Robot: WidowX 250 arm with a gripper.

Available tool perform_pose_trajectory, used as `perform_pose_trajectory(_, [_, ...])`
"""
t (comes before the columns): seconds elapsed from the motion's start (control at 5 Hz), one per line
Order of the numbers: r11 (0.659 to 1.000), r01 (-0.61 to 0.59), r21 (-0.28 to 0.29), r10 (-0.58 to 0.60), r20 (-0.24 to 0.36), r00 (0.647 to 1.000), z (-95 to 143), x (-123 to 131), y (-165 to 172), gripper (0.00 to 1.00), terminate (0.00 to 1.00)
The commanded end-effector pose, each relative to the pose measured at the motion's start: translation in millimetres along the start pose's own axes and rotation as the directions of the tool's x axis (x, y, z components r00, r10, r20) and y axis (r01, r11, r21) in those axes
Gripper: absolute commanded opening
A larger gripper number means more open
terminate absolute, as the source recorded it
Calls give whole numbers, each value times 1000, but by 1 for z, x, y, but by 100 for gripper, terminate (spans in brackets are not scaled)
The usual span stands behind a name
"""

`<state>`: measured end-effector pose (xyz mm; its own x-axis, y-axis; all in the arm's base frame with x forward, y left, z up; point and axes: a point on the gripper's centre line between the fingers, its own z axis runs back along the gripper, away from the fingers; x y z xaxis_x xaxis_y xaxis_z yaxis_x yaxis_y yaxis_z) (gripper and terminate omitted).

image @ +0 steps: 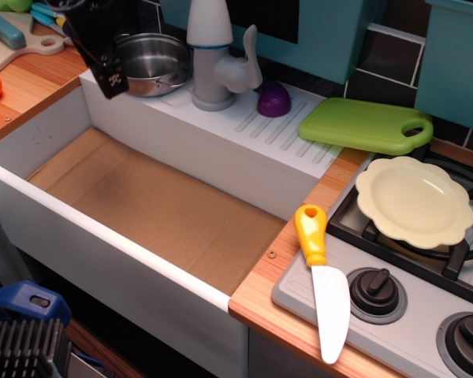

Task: Put pot or pan in sink

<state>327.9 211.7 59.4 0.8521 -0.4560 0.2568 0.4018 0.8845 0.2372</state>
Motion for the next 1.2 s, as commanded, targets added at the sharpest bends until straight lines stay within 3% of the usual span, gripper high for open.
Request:
perform_pose_trajectory(0.0, [998, 45, 50, -49, 89, 995, 14, 27, 11, 100, 0])
perform_pose_trajectory(0.4, [1000, 26, -2, -26, 149, 989, -2, 38, 7, 100, 0])
perform_pose_trajectory(0.6, [997, 9, -76, 4, 166, 986, -13, 39, 5, 100, 0])
perform_pose_trajectory(1.0, [991, -13, -132, 33, 148, 988, -25, 43, 9, 100, 0])
